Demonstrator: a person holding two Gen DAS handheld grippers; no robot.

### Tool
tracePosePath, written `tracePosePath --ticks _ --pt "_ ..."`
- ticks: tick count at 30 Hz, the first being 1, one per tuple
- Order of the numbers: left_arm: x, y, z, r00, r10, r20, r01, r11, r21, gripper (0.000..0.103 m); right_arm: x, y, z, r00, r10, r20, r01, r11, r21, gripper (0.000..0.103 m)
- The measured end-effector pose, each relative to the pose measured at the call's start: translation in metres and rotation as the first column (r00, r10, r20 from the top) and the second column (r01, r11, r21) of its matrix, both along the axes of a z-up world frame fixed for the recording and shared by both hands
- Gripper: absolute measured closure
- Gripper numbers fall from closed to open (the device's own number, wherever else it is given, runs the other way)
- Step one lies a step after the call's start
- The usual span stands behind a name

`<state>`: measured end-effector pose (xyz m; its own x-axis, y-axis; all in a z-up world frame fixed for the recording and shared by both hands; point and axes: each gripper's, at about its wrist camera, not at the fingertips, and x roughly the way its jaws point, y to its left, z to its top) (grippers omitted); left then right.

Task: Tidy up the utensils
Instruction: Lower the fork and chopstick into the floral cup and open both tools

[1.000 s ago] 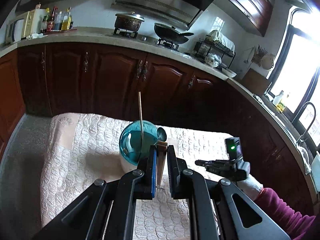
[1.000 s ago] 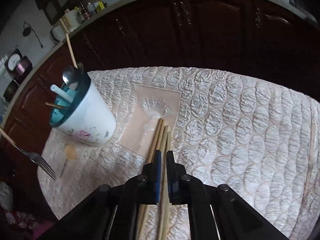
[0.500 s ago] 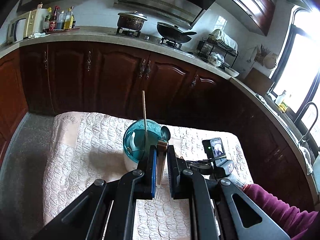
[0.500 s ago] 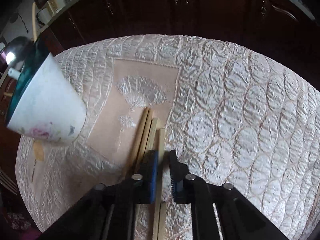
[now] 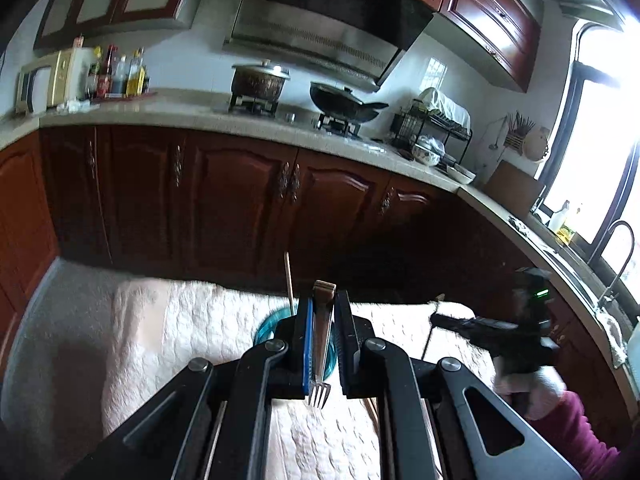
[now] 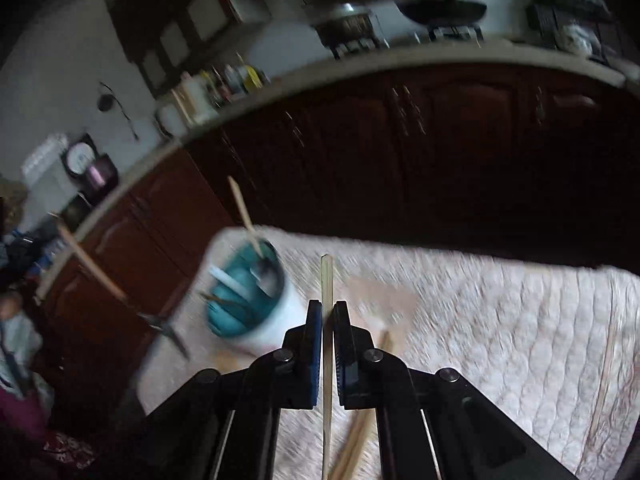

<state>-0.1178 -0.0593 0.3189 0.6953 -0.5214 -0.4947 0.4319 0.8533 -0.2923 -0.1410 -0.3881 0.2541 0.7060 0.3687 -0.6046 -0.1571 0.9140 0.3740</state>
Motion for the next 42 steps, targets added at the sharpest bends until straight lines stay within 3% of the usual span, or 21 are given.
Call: tracePosePath --ticks 4,10,19,24,35,42 --pt "0.020 -0.010 0.007 0.999 0.025 0.028 -0.026 0.999 0.038 0.093 0.009 0.014 0.054 0.993 0.038 0.110 -0.041 0.999 0.029 0.096" --pt "0.052 -0.032 -0.009 0.996 0.064 0.057 -0.070 0.990 0.121 0.093 0.041 0.050 0.076 0.980 0.024 0.199 -0.026 1.000 0.011 0.096" --pt "0.091 -0.051 -0.045 0.996 0.089 0.019 -0.090 0.985 0.145 0.093 0.097 0.091 0.051 0.981 0.007 0.193 0.011 0.995 -0.095 0.096" --pt "0.095 -0.060 -0.067 0.997 0.074 -0.027 -0.068 0.985 0.161 0.093 0.106 0.107 0.016 0.987 0.039 0.155 -0.017 0.990 -0.141 0.096" --pt "0.089 -0.071 -0.092 0.995 0.049 -0.086 -0.030 0.978 0.207 0.093 0.110 0.110 -0.040 0.996 0.082 0.021 -0.079 0.991 -0.108 0.095" --pt "0.083 -0.066 -0.095 0.990 0.036 -0.139 -0.011 0.984 0.175 0.092 0.105 0.096 -0.048 0.998 0.066 -0.002 -0.066 0.997 -0.035 0.088"
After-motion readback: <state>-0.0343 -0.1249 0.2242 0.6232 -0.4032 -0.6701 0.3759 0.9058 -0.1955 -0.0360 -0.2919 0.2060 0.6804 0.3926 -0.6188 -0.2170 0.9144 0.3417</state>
